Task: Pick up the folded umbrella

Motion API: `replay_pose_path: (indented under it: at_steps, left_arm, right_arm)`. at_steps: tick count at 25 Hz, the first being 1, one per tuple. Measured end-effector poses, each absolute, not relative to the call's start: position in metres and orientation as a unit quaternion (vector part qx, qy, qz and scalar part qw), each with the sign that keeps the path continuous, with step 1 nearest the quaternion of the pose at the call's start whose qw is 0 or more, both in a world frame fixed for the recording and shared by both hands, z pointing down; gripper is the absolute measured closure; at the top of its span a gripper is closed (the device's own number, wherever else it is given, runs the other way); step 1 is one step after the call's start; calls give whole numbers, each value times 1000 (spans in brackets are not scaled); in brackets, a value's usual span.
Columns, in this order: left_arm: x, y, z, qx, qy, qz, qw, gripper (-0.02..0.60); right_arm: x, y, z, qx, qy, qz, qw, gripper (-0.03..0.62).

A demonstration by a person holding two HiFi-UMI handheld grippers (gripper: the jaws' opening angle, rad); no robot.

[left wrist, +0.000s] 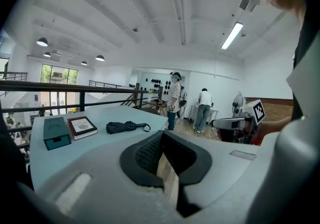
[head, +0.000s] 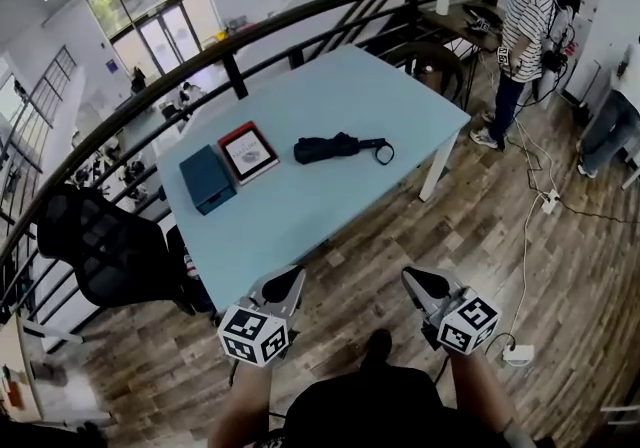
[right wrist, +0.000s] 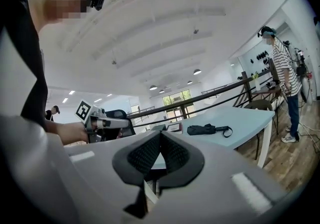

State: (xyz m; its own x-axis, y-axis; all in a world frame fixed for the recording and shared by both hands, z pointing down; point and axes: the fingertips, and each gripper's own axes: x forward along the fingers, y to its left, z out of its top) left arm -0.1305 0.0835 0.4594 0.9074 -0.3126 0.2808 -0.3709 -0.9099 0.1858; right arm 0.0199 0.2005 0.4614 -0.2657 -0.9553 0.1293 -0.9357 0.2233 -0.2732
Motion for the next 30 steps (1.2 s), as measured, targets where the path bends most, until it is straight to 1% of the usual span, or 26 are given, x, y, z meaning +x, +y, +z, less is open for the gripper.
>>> replay_pose_path:
  at_steps: [4,8,12,18,26,30]
  left_arm:
    - [-90,74,460,969,-172,135,117,574]
    - [-64,67,466,967,-171,142,123,574]
    - [-50,58,468,967,-170,144,124,574]
    - [-41,24,474,966,-178,141,124,574]
    - [-14,-70,481,972,-161,130,112,574]
    - [7,-131,480,977,-134,138,86,572]
  right_arm:
    - [54,181,461,-592,790,-153,36,595]
    - [78,170,462,-586,795,-154,34,595]
    - [92,160,464,-587,792,-163,37,595]
    - [93,127,471,-571,802,-172,20,595]
    - [100,37,469,-573,802,-172,-12,594]
    - [112,-29,469,-586,790,-179,-22,595]
